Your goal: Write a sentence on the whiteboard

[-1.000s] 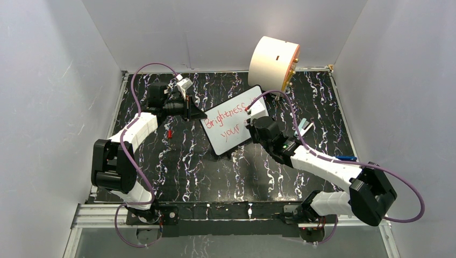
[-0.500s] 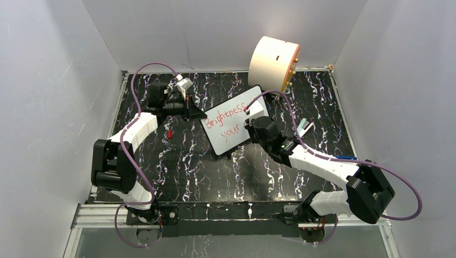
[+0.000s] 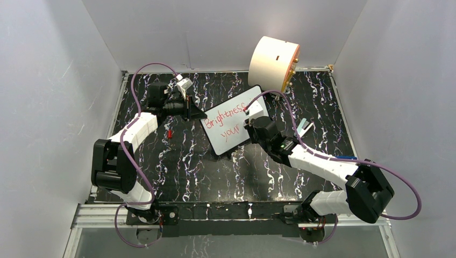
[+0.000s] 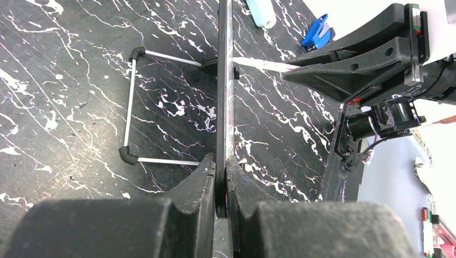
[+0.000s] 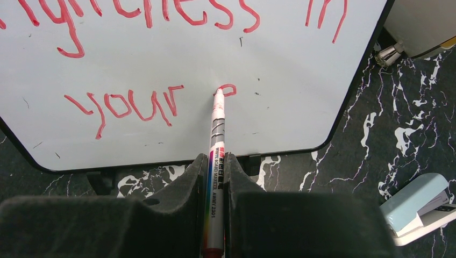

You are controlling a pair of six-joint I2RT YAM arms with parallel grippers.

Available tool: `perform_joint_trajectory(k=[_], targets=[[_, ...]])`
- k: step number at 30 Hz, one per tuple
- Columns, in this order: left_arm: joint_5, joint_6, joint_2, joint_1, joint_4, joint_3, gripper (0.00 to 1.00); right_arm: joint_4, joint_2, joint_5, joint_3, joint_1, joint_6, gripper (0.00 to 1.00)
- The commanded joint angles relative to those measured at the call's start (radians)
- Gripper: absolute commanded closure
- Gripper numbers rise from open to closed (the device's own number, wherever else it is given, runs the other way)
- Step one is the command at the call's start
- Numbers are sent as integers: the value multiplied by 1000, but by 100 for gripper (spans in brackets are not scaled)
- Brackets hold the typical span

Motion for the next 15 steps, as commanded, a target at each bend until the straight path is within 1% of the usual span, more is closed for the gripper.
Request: perform_joint_trajectory(k=[1, 8, 15], targets=[[-66, 50, 47, -30, -95, -17, 100, 19, -5, -14, 21, -2, 21, 100], [-67, 49, 49, -30, -94, -17, 100, -18, -24, -8, 2, -2, 28, 100], [-66, 49, 47, -30, -94, -17, 100, -1, -3, 23, -9, -2, 19, 100]])
